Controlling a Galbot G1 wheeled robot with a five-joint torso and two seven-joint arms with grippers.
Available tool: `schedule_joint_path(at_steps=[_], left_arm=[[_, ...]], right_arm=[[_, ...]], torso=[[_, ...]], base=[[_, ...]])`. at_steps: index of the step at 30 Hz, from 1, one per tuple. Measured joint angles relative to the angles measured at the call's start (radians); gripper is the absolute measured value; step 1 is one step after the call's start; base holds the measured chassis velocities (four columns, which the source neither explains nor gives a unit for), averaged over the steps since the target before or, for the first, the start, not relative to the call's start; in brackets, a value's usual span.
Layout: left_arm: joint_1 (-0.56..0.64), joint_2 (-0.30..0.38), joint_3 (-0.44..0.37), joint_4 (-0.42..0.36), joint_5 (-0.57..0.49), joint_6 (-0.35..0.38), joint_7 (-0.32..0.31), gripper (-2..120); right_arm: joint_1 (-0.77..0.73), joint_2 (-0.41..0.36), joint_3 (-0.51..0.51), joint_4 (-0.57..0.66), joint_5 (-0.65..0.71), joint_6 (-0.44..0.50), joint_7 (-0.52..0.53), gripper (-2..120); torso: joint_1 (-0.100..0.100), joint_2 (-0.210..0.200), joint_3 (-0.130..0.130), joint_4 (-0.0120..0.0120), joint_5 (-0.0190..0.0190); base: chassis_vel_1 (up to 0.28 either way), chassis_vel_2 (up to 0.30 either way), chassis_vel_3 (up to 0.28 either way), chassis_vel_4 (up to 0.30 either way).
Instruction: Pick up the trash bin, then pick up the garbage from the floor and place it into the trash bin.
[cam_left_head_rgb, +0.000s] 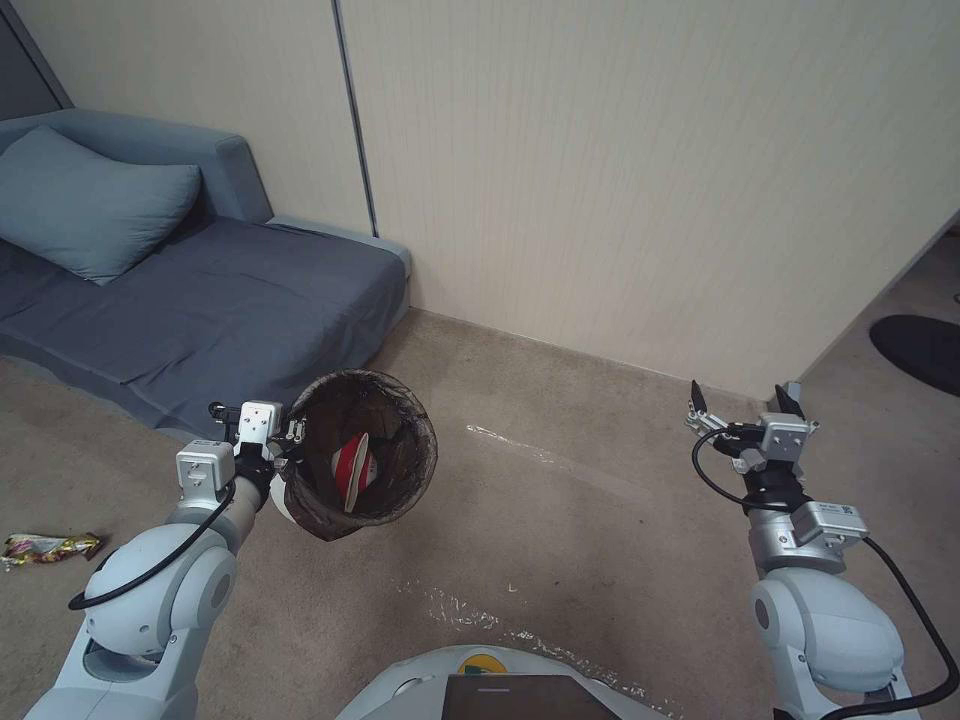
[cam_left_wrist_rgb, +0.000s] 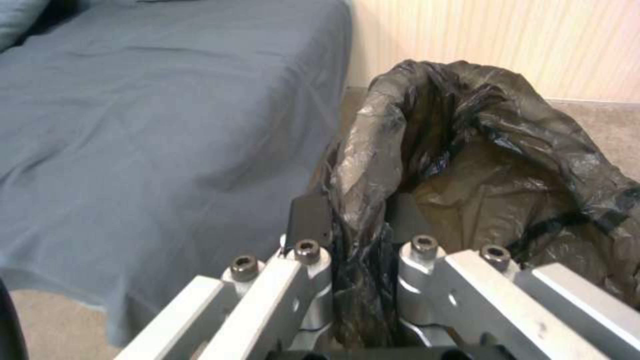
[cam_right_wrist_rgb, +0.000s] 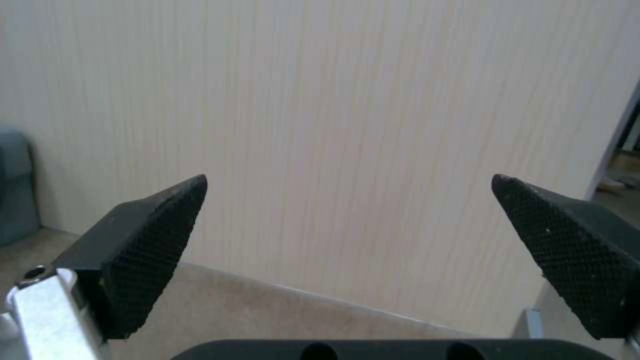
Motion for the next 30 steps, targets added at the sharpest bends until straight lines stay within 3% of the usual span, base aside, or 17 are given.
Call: schedule_joint_path(at_steps=[30], left_arm=[[-0.002,0.007,-0.008,0.002,-0.008,0.000,-0.008,7]], right_arm=[[0.002,-0.001,-0.013,-0.009,-0.011,0.001,0.004,100]], torso=[[0.000,0.000,0.000,0.0001,0.0000]], base=[[0.059,0.056,0.055,0.055]])
